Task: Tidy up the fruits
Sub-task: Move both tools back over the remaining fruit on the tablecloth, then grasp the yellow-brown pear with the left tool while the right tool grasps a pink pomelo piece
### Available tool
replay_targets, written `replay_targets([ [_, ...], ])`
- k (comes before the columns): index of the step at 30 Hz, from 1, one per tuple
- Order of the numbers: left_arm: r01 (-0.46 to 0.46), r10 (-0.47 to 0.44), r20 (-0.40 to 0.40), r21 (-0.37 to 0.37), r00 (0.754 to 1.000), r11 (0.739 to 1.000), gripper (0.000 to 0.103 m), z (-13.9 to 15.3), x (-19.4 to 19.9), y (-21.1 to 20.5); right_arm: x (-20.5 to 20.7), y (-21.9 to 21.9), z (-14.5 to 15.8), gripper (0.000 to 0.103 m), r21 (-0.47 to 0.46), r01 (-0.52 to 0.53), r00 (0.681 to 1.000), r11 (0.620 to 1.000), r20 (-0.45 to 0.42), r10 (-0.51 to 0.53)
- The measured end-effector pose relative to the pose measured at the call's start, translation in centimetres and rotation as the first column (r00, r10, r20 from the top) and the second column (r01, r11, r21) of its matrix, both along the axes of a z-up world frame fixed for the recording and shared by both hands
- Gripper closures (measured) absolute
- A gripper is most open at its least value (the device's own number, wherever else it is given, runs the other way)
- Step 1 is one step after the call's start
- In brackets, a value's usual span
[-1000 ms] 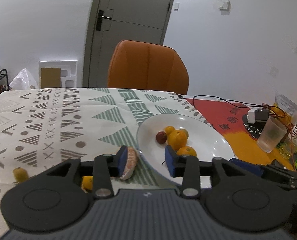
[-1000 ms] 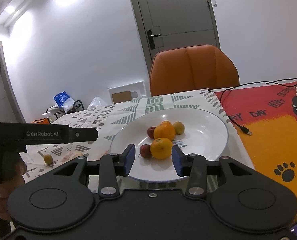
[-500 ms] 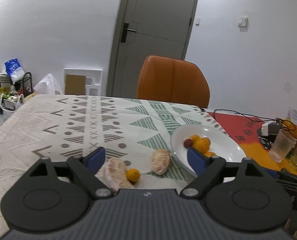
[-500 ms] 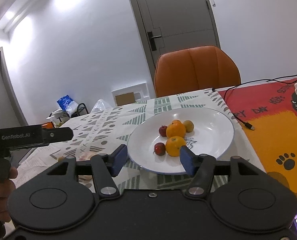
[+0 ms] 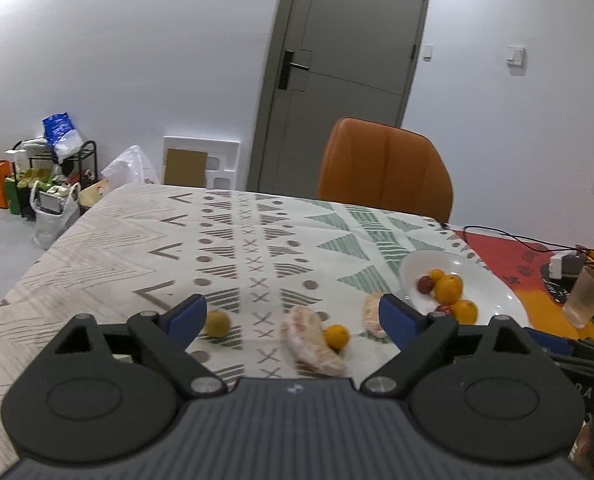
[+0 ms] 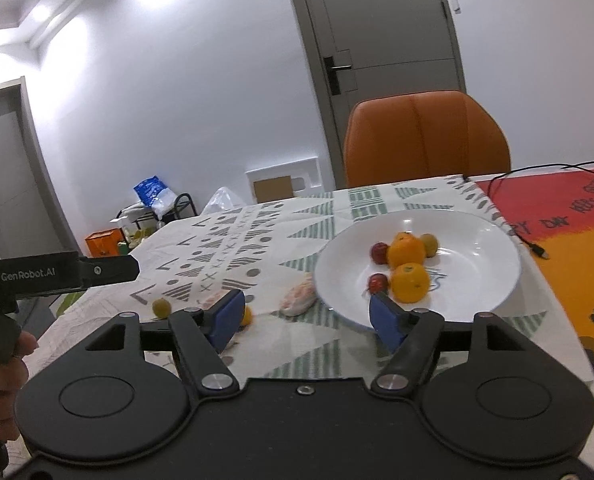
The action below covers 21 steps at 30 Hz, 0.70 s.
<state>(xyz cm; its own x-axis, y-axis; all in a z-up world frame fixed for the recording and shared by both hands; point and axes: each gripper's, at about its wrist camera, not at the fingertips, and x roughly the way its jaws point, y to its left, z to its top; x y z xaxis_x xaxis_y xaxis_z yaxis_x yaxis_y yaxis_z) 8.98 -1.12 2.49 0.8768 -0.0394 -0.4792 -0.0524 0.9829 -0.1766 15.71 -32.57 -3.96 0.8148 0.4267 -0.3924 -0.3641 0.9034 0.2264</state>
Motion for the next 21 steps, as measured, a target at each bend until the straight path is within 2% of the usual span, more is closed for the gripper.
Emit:
replay_targets([
  [4,-0.021,0.021,-0.007,0.001,1.0,1.0,0.011,-0.2,-0.2,1.2,0.1,1.2,0.0,0.028,-0.014,0.004,1.0,1.0,0.003,-0.004],
  [15,-0.037,0.038,-0.027,0.021,0.999,0.999,0.011,-1.1,-0.1,3.2,1.3,3.5,-0.7,0.023,-0.013,0.06,0.997,0.998,-0.047,-0.06],
  [21,-0.059,0.059,-0.044,0.004,0.997,0.998,0.012,-2.0,0.7,4.6,2.1,5.1,-1.2,0.02,-0.031,0.06,0.996,0.998,-0.061,-0.062],
])
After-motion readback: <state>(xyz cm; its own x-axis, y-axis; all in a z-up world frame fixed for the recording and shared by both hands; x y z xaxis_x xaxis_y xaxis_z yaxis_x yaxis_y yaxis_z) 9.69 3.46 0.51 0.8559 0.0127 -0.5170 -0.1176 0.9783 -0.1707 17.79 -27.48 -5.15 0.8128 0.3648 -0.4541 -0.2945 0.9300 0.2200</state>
